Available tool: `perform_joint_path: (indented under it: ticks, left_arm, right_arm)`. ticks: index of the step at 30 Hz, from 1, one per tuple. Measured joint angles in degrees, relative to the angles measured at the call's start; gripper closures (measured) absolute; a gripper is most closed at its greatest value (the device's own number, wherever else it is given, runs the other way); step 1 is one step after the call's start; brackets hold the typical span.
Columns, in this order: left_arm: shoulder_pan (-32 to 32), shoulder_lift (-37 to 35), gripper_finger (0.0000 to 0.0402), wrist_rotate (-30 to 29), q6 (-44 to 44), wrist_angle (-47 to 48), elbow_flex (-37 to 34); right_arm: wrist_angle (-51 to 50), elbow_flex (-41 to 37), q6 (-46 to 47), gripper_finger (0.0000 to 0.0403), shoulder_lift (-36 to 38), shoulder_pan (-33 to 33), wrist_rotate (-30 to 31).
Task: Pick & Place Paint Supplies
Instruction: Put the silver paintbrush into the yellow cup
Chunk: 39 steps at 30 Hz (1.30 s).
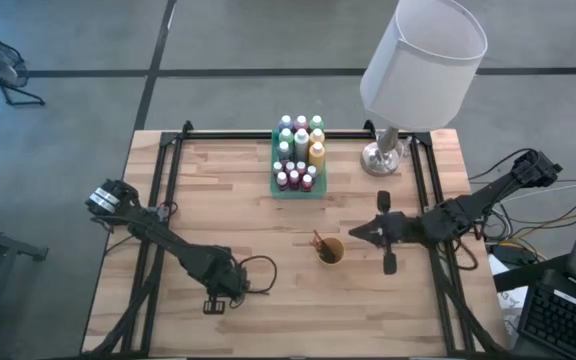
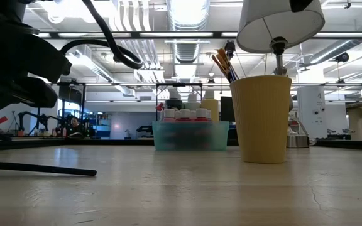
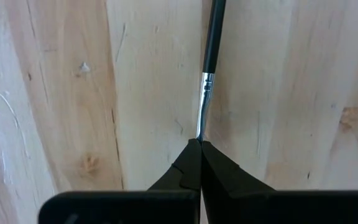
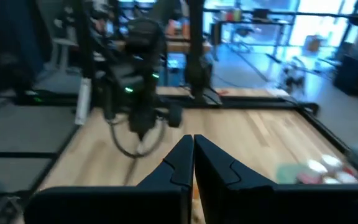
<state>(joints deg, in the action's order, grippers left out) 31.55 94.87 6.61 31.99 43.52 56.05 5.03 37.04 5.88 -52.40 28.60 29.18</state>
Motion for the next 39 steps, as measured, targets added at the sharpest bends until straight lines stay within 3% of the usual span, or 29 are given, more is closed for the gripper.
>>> perform_joint_path:
  ticks: [6,15,17,22,24,30,35,39]
  left_arm:
    - [-0.1,0.0,0.0401,0.0,0.0,0.0,0.0]
    - [-0.7,-0.1,0.0401,0.0,0.0,-0.2,0.0]
    - [-0.8,-0.1,0.0401,0.0,0.0,-0.3,0.0]
    - [-1.1,-0.1,0.0401,0.4,0.0,-0.7,0.0]
    - [-1.2,-0.1,0.0401,0.4,0.1,-1.2,0.0]
    - [-1.7,-0.1,0.0401,1.4,1.1,-4.8,0.0]
    - [-2.4,-0.1,0.0401,1.6,1.2,-8.0,0.0]
    - [-3.4,-0.1,0.0401,1.6,1.2,-9.9,0.0]
  right_arm:
    - [5.5,0.0,-3.6,0.0394,-8.0,1.1,-4.8]
    - [16.8,7.0,-6.9,0.0394,-33.4,7.0,-4.8]
    - [16.7,10.6,-8.1,0.0394,-38.2,8.9,-2.3]
    - [13.1,20.1,-12.0,0.0394,-49.1,12.6,15.2]
    - [11.2,23.6,-12.5,0.0394,-52.7,13.1,19.4]
    - [5.2,31.9,-10.6,0.0394,-60.7,12.8,20.3]
    - [4.3,35.8,-11.2,0.0394,-63.1,11.7,20.2]
    - [3.7,36.7,-6.9,0.0394,-64.8,9.8,15.9]
